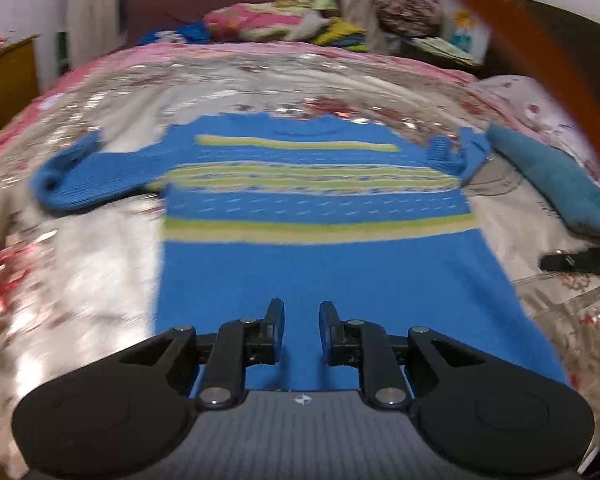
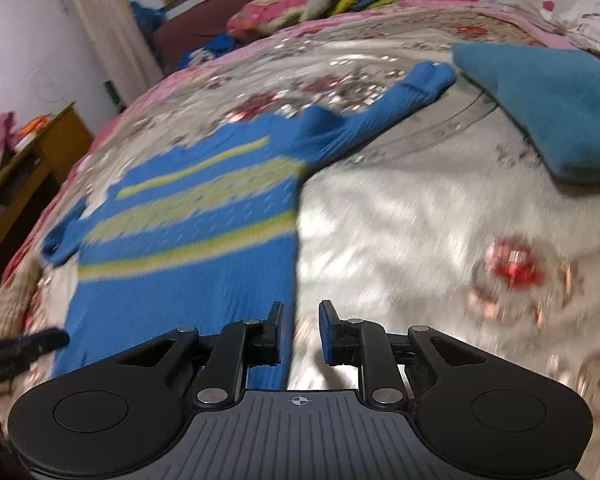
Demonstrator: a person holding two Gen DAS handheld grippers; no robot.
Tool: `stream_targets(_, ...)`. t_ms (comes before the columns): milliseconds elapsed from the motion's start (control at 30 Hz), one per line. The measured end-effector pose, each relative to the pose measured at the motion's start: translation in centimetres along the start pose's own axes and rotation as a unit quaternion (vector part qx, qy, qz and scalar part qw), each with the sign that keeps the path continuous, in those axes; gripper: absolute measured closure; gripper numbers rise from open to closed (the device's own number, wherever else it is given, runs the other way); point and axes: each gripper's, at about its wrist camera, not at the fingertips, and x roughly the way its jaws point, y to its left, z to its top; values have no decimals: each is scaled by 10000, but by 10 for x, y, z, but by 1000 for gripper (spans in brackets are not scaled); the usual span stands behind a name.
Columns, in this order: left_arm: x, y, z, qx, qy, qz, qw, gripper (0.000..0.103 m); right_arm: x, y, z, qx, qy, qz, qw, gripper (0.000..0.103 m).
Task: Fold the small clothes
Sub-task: 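Reach the right gripper to a sleeve cuff and grasp it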
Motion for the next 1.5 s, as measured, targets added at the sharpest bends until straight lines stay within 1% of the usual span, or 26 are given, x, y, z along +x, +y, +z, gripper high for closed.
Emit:
stream_targets(100, 27, -17, 11, 119, 68, -293, 9995, 79, 21, -6, 32, -21, -112, -283, 9995, 83)
stream_targets(133, 35, -22, 14, 170, 82, -358, 9992, 79, 30, -10, 46, 14, -173, -375, 9991, 83)
stream_targets(267, 68, -44, 27, 404, 164, -586, 9973, 78, 60, -27, 96, 247, -296, -525, 9979, 83)
stream_targets(367, 87, -54, 35, 442, 234, -760, 9959, 78, 83, -36, 133, 220, -504, -795, 9953, 83)
stream_targets(467, 100, -63, 46, 508, 171, -844, 9950, 77, 105, -47, 161, 314, -593, -907, 9936, 83)
stream_targets(533, 106, -68, 53, 514, 110, -902, 9945, 73, 120, -53, 178, 394, -613, -942, 9929, 83)
stream_targets(600, 113, -72, 59, 479, 82, -980, 9940, 70, 133, -56, 189, 427, -634, -1016, 9919, 83)
stream_targets(700, 122, -77, 65, 508, 39, -1021, 9935, 69, 153, -61, 205, 428, -696, -1144, 9901, 74)
stream_targets(800, 126, -80, 69, 550, -5, -1034, 9931, 68, 168, -63, 218, 446, -696, -1269, 9885, 73)
stream_targets(867, 127, -79, 69, 533, -16, -1061, 9929, 67, 179, -64, 224, 419, -631, -1375, 9876, 71)
stream_targets(1000, 125, -78, 67, 520, -40, -1099, 9926, 66, 198, -62, 232, 229, -488, -1658, 9847, 61)
stream_targets(1067, 124, -78, 66, 534, -32, -1105, 9924, 65, 208, -63, 232, 121, -379, -1886, 9812, 61)
stream_targets(1133, 123, -77, 65, 532, -11, -1121, 9923, 65, 216, -67, 230, 69, -266, -2060, 9782, 65)
stream_targets(1200, 119, -73, 62, 487, 14, -1154, 9921, 65, 216, -71, 227, 48, -351, -2159, 9758, 70)
stream_targets(1233, 117, -71, 61, 458, 29, -1169, 9921, 65, 214, -74, 227, 143, -387, -2139, 9760, 79)
stream_targets(1267, 114, -68, 60, 427, 45, -1179, 9921, 65, 211, -76, 227, 210, -406, -2120, 9762, 84)
stream_targets(1300, 112, -65, 58, 399, 55, -1180, 9922, 65, 207, -78, 228, 255, -418, -2086, 9768, 94)
stream_targets(1333, 110, -62, 57, 376, 64, -1167, 9924, 65, 202, -80, 228, 302, -434, -2028, 9778, 97)
stream_targets(1400, 105, -57, 54, 363, 69, -1113, 9931, 65, 188, -81, 229, 393, -557, -1921, 9790, 97)
stream_targets(1500, 97, -49, 49, 347, 61, -1023, 9941, 65, 158, -79, 229, 595, -889, -1531, 9824, 97)
